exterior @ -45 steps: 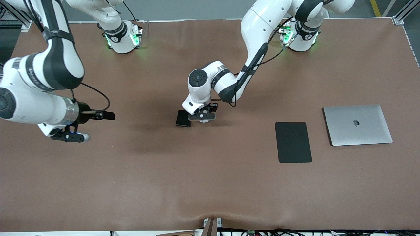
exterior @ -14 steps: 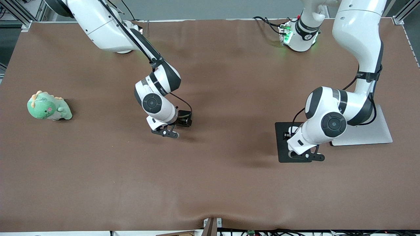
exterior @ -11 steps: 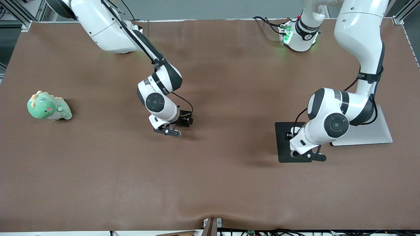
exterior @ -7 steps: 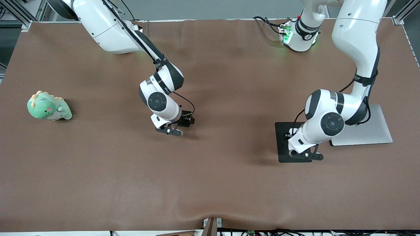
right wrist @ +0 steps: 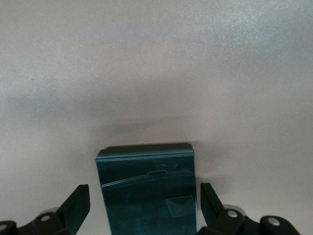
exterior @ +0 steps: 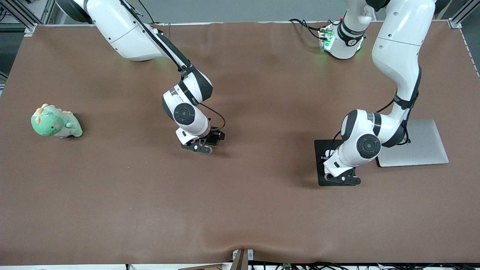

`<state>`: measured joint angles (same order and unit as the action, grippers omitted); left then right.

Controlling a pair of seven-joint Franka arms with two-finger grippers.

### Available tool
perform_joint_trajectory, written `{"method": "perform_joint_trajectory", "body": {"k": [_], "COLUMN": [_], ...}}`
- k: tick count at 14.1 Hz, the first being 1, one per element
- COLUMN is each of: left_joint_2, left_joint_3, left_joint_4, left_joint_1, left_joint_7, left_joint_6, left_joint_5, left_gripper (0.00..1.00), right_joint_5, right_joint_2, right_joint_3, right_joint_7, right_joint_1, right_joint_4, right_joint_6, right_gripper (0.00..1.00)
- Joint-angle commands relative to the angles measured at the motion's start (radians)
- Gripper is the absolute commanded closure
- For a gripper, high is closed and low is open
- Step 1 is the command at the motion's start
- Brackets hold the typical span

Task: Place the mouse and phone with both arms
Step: 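Lower the mouse onto the pad while the right gripper grasps the phone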

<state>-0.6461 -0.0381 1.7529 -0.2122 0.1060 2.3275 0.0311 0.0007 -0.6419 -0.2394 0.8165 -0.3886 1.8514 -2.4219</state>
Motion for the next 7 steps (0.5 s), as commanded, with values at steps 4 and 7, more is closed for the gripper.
{"method": "perform_joint_trajectory", "body": {"k": [4,7], "left_joint_2": [-0.012,-0.021], "left_joint_3": [-0.005,-0.006], "left_joint_4": [0.005,0.005], "left_joint_1": [0.016,0.02], "left_joint_7": [0.046,0.053], "left_joint_6": [0.046,0.046], "left_joint_5": [0.023,0.023], "left_gripper": [0.91,0.35], "right_joint_5": [-0.071,-0.082], "right_joint_2": [-0.024,-0.025], "right_joint_3": [-0.004,-0.004], "right_joint_7": [0.067,0.063], "right_joint_1": [-0.006,-0.003], "right_joint_4": [-0.001,-0.005], "right_joint_6": [-0.011,-0.006], "right_gripper": [0.0,0.48]}}
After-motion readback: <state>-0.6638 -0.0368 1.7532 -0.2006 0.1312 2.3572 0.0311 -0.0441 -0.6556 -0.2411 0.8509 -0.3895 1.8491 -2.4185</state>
